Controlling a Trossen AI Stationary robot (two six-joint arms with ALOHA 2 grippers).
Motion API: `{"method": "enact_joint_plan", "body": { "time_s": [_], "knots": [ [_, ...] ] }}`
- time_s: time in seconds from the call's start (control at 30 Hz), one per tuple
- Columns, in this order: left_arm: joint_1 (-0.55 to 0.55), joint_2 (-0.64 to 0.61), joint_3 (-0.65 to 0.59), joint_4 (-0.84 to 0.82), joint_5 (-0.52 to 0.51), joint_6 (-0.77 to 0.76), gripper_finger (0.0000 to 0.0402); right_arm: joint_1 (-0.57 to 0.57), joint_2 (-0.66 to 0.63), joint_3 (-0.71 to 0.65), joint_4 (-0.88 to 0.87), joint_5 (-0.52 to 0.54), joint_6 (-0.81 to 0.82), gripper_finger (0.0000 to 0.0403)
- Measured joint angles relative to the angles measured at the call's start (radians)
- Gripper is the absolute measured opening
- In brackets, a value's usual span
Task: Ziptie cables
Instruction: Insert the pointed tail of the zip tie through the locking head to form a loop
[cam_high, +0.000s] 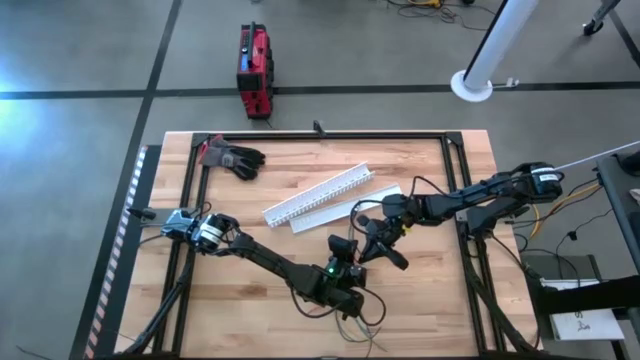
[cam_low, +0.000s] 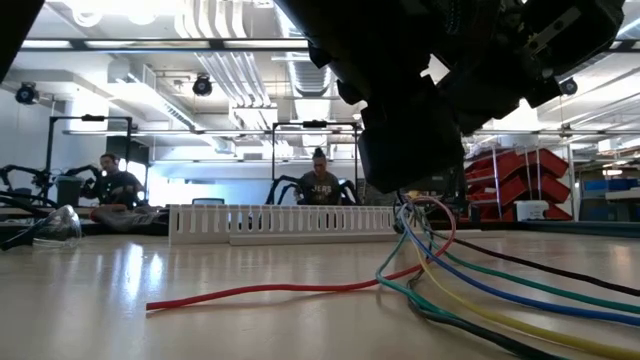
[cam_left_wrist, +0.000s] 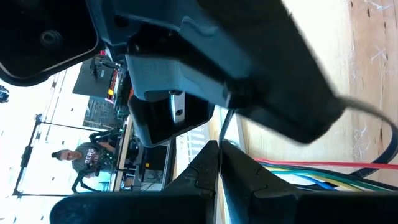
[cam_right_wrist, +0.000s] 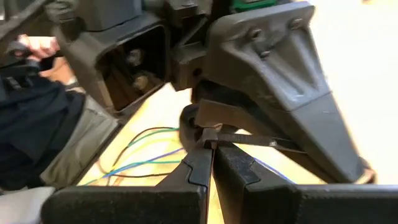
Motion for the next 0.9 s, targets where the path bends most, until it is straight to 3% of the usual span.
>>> {"method": "enact_joint_plan", "body": {
  "time_s": [0.9],
  "knots": [
    [0.001, -0.001, 0.000, 0.012, 0.000, 0.019, 0.0000, -0.002, 0.000, 0.000, -0.001, 0.109, 0.010, 0.0000]
  ]
}}
